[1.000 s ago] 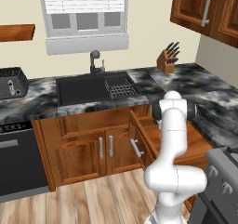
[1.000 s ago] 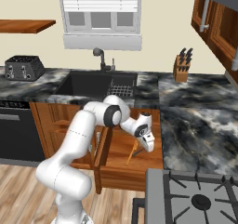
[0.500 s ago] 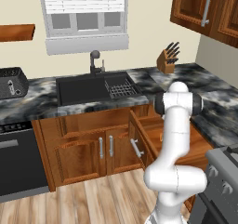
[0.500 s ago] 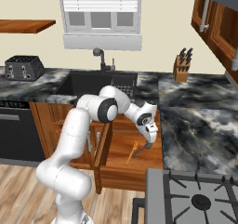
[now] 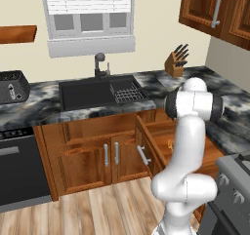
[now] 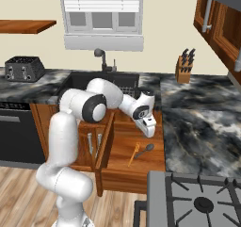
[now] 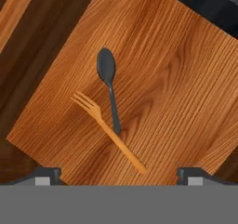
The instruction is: Organize the utensils by type. Pick up the wooden spoons from the counter and place them in the open cabinet. Then pick up the metallic utensils from the counter and place them in the open drawer.
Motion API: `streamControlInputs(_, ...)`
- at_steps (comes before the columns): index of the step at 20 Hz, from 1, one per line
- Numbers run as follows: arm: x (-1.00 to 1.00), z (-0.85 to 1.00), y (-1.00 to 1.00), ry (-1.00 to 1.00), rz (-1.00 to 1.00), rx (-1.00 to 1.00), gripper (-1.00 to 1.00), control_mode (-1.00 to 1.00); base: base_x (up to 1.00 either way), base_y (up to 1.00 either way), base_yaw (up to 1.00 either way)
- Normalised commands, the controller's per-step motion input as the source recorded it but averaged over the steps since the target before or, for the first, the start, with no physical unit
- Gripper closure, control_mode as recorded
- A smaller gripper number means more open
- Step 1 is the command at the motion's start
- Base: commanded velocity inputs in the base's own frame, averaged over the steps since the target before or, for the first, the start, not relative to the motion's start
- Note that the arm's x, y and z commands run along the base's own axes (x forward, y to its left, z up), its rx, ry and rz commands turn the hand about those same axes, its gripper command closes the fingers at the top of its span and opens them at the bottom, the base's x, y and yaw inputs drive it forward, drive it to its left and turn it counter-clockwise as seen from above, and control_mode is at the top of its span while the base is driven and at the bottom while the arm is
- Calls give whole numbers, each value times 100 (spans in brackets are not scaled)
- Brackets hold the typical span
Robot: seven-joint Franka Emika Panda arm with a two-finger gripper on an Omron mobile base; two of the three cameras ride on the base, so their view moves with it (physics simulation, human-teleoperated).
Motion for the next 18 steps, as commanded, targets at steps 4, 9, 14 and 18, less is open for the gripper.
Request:
streamControlInputs(4,-68,66,32,-18,18,-17,-100,-100,0,0,0)
streamControlInputs(9,-72,53,37,-31,26,-35,-100,-100,0,0,0)
streamControlInputs(14,-69,53,36,-29,26,-22,-100,-100,0,0,0)
streamControlInputs(18,-60,61,31,-15,16,-5,-100,-100,0,0,0)
